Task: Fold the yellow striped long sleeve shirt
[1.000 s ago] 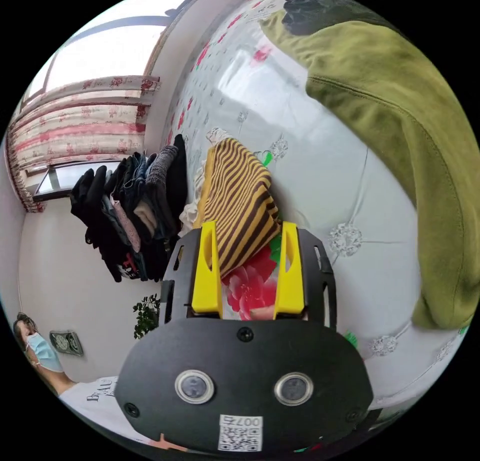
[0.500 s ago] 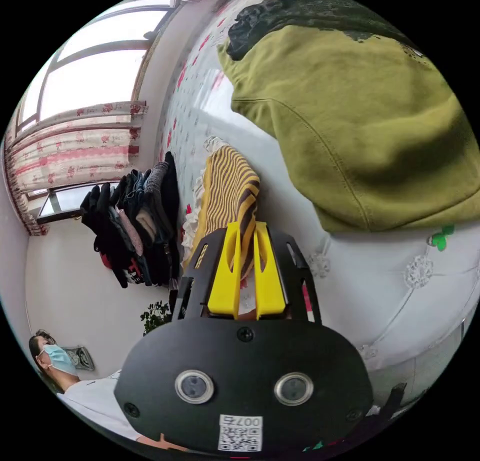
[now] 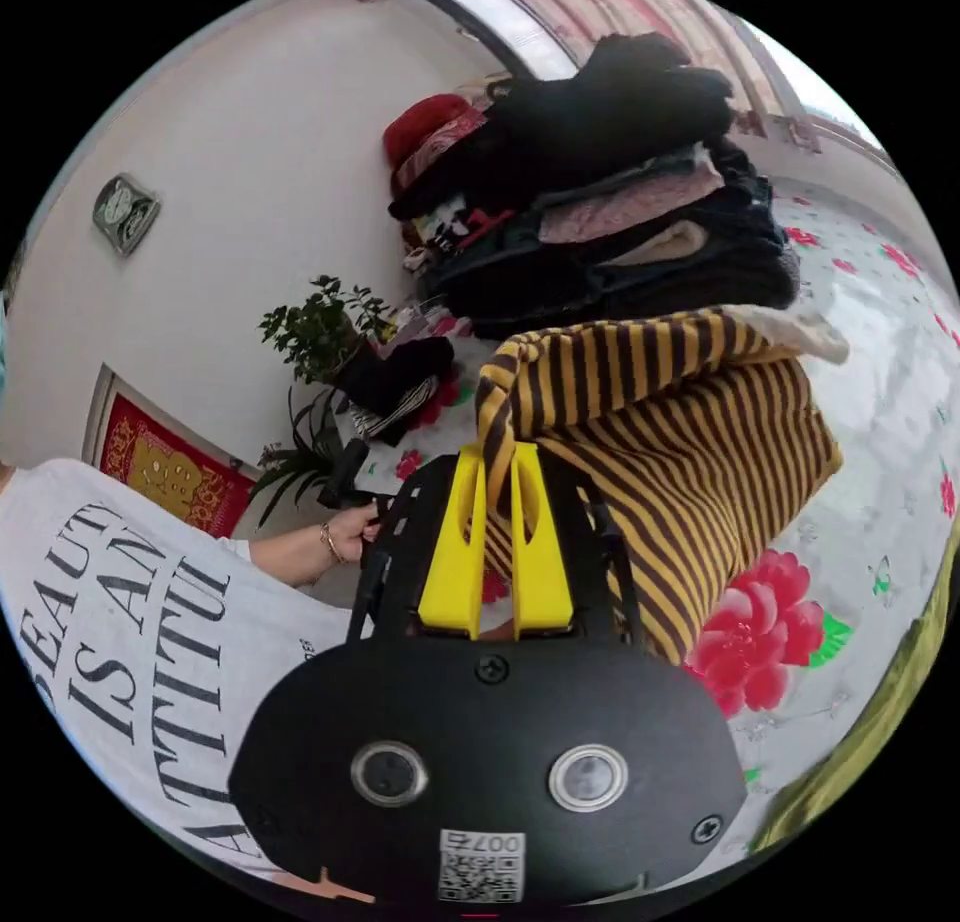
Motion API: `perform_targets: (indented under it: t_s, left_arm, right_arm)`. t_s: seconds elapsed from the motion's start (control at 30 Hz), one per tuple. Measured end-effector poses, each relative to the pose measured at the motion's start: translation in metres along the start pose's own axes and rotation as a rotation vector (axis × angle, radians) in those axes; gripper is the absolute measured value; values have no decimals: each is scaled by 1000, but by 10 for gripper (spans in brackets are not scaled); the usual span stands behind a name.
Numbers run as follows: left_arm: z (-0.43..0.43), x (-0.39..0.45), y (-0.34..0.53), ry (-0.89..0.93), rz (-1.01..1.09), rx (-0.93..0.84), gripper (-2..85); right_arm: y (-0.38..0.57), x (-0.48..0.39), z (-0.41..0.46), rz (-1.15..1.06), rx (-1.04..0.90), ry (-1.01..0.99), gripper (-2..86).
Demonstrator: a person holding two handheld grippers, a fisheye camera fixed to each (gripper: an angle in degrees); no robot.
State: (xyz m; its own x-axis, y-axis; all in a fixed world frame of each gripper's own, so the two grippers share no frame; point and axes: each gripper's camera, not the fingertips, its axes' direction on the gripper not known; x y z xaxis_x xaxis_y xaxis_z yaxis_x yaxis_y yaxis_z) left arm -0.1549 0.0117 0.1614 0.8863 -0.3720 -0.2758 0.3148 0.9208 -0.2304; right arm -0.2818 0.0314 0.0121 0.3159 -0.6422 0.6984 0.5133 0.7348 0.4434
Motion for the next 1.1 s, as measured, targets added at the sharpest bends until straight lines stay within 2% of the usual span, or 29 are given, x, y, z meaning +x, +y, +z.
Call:
perform_targets:
  t_s: [0.1, 0.17, 0.27, 0.33, 0.5, 0.6, 0.67, 0.73, 0.8, 0.87, 0.9, 0.93, 1.0, 1.07, 1.1]
  left_arm:
    - [-6, -17, 12, 37, -16, 10, 78]
    - [-5, -25, 19, 83, -13, -7, 101]
    - [-3, -32, 24, 156, 5, -7, 125]
    - [0, -34, 25, 205, 20, -18, 140]
    - [16, -28, 14, 293, 84, -83, 178]
    - [20, -24, 7, 298, 103, -116, 182]
    - [19, -24, 7, 283, 107, -129, 176]
    - [21, -22, 7, 242, 117, -168, 160]
    - [25, -17, 6, 169, 134, -217, 110]
    - [34, -14, 2, 58, 146, -299, 11]
    - [33, -12, 1, 56, 163, -302, 6]
    - [30, -10, 0, 39, 188, -301, -1]
    - [23, -13, 0, 20, 189, -281, -5]
    - [13, -32, 5, 74, 96, -226, -4]
    - [10, -37, 7, 95, 69, -206, -4]
  right_arm:
    - [6, -7, 92, -10, -207, -72, 59]
    - [14, 5, 112, 33, -282, -95, 65]
    - [34, 42, 80, 156, -161, -56, 70]
    - [60, 86, 35, 303, -7, -16, 71]
    - [126, 163, -21, 647, 321, -160, 76]
    - [149, 174, -38, 682, 431, -169, 78]
    - [144, 171, -31, 653, 368, -118, 77]
    - [124, 150, -1, 507, 196, -44, 74]
    - [109, 123, 42, 356, -8, 67, 70]
    - [107, 93, 89, 191, -198, 209, 67]
    - [109, 74, 109, 90, -270, 332, 66]
    - [113, 60, 118, 1, -296, 425, 66]
    - [114, 56, 120, -32, -312, 472, 68]
    - [110, 70, 100, 55, -266, 424, 72]
    - [107, 86, 79, 131, -199, 339, 76]
